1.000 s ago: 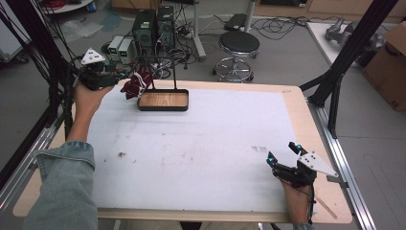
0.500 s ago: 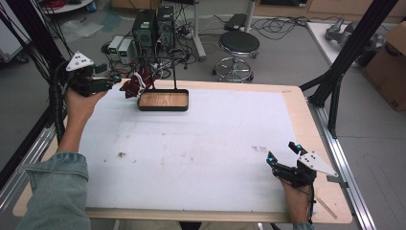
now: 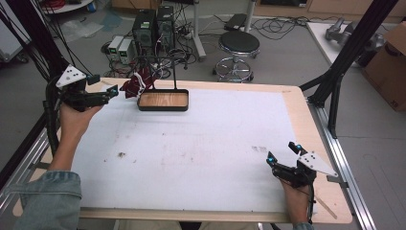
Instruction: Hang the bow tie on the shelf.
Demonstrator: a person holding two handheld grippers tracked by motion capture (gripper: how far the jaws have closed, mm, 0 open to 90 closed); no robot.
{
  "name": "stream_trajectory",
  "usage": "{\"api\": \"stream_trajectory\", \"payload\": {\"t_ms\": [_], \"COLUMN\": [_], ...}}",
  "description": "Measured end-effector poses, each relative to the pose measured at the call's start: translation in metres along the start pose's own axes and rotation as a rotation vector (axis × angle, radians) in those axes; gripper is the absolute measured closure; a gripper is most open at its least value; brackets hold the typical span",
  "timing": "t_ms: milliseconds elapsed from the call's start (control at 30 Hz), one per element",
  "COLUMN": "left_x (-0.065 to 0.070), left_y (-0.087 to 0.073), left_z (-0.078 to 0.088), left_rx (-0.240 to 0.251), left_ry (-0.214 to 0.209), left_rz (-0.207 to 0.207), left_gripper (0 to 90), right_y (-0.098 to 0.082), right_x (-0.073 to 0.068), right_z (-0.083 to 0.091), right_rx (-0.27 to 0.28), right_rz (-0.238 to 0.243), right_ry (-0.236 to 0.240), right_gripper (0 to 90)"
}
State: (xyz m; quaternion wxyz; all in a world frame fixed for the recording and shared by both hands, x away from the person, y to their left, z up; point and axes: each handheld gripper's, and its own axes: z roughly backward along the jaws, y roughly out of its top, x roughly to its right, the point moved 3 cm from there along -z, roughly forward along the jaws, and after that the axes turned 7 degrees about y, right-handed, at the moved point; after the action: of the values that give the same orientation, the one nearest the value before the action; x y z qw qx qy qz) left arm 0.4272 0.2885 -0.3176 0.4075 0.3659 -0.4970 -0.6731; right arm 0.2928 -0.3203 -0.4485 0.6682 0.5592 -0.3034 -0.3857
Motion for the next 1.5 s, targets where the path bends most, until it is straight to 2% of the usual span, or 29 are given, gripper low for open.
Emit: {"api": "stream_trajectory", "payload": {"t_ms": [133,500,733,900,1067,1300,1500], "left_x": [0.005,0.023,0.031,0.036,0.037,0.039,0.046], "left_y": [-0.010,-0.039,-0.058,-0.074,-0.083,-0.092,-0.107], "left_z": [0.009,0.032,0.048,0.058,0.068,0.075,0.078], "left_rx": [-0.001,-0.005,0.000,-0.004,0.007,0.002,-0.020], "left_ry": [-0.014,-0.014,0.012,0.025,0.046,0.054,0.063], "left_rz": [0.016,0.015,0.003,0.015,0.021,0.022,0.024], "left_gripper": [18.1,15.7,15.7,15.7,15.7,15.7,15.7], "right_y": [0.000,0.000,0.000,0.000,0.000,0.000,0.000], "right_x": [0.000,0.000,0.000,0.000,0.001,0.001,0.001], "right_z": [0.000,0.000,0.000,0.000,0.000,0.000,0.000], "right_rx": [0.001,0.001,0.001,0.001,0.002,0.003,0.003], "right_rz": [-0.001,-0.002,-0.001,0.000,0.004,0.001,0.000], "right_ry": [-0.001,-0.002,-0.002,-0.002,-0.004,-0.006,-0.005], "right_gripper": [10.8,10.7,10.8,10.8,10.7,10.8,10.8]}}
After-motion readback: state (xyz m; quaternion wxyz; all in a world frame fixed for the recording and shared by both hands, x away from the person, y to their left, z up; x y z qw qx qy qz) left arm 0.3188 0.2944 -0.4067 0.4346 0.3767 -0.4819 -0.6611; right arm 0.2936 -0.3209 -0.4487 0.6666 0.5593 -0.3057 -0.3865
